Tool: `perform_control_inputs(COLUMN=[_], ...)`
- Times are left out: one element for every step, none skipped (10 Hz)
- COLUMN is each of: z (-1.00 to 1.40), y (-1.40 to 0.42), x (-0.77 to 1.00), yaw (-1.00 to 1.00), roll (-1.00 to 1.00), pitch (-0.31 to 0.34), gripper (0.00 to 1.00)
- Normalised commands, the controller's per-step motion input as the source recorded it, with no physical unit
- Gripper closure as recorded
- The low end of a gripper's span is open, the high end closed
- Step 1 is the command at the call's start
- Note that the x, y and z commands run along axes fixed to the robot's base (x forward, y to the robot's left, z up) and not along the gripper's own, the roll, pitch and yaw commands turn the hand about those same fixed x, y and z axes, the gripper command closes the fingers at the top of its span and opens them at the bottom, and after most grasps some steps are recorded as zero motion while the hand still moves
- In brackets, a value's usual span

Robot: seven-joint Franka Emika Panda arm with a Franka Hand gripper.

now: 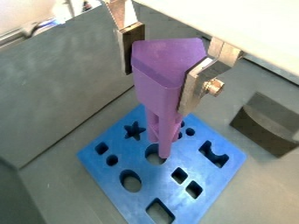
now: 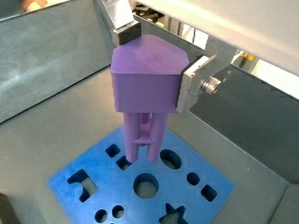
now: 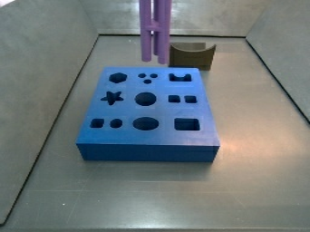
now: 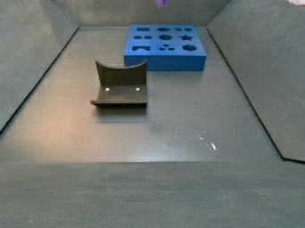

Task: Insert the 3 prong object.

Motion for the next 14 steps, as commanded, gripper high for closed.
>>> perform_control_inputs(z=[-0.51, -0.5, -0.41, -0.41, -0.39, -0.21, -0.1, -0.03, -0.04, -0.15, -0.16, -0.18, -0.23, -0.23], y=[0.39, 0.76, 0.88, 0.88, 0.88, 0.45, 0.0, 0.0, 0.0, 0.0, 0.09, 0.03, 0.05, 0.05], x=[-0.08, -0.22, -0.18, -0.18, -0.17, -0.05, -0.05, 0.0, 0.0, 0.0, 0.03, 0.05, 0.04, 0.04], yaw=[-0.56, -0.07, 0.0, 0.0, 0.0, -0.39, -0.97, -1.0, -1.0, -1.0, -0.95, -1.0, -0.99, -0.99], roll=[-0.1, -0.24, -0.33, -0.33, -0.32, -0.18, -0.07, 0.0, 0.0, 0.0, 0.0, 0.0, 0.02, 0.02], pitch=[0.0, -0.023, -0.054, -0.059, -0.059, -0.059, -0.126, -0.13, -0.116, -0.041, 0.0, 0.0, 0.0, 0.0], gripper=[1.0, 1.0, 1.0, 1.0, 1.0, 1.0, 1.0, 1.0, 1.0, 1.0, 1.0, 1.0, 1.0, 1.0])
